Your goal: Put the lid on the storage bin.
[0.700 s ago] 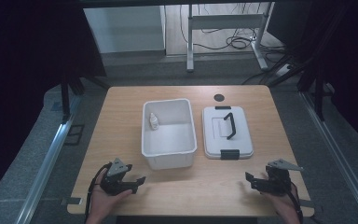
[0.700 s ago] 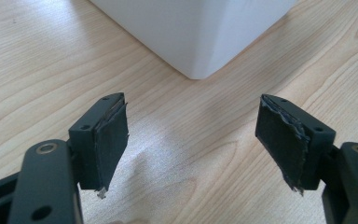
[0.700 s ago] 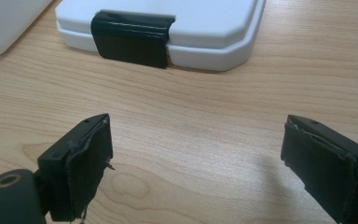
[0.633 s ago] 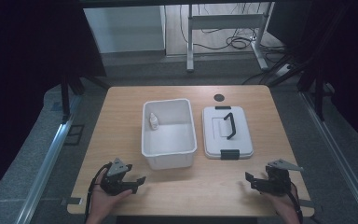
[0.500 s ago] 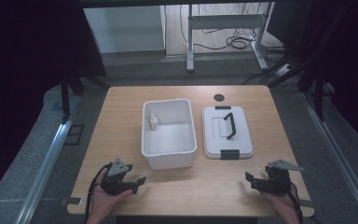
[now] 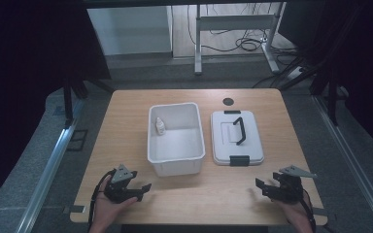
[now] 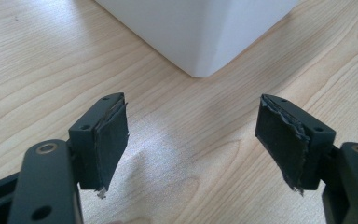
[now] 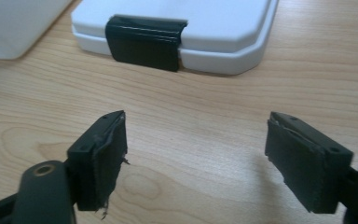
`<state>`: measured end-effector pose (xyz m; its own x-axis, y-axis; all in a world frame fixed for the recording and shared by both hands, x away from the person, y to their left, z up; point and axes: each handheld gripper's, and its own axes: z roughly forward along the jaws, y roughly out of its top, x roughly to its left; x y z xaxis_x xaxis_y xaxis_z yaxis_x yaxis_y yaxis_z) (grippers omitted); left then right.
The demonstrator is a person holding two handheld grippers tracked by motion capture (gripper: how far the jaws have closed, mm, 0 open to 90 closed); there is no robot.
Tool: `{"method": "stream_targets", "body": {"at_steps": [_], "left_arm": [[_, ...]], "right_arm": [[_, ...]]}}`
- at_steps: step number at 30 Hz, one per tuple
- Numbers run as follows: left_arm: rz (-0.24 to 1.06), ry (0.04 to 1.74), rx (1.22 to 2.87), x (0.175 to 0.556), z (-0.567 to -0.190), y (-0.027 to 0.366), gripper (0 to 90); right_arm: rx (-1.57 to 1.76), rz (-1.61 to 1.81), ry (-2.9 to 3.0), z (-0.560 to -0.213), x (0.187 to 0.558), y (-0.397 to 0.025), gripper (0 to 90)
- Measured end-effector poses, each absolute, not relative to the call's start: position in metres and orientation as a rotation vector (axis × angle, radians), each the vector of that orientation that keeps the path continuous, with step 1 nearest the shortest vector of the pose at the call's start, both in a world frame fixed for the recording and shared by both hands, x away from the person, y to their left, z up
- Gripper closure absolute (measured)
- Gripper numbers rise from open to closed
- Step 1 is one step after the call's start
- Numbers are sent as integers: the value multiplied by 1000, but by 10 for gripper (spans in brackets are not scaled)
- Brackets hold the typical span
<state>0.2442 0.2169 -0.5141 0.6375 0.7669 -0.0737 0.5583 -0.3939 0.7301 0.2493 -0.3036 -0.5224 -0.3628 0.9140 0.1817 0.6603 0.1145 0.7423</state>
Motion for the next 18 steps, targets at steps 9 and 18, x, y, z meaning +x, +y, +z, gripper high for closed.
{"method": "stream_targets", "body": {"at_steps": [9, 18], "left_arm": [[365, 1049, 2112, 244, -515, 217, 256], [357, 1049, 2108, 244, -516, 218, 256]], "right_arm": [[1513, 1150, 2097, -513, 248, -302, 271], [1483, 1190, 2168, -495, 249, -300, 299]]}}
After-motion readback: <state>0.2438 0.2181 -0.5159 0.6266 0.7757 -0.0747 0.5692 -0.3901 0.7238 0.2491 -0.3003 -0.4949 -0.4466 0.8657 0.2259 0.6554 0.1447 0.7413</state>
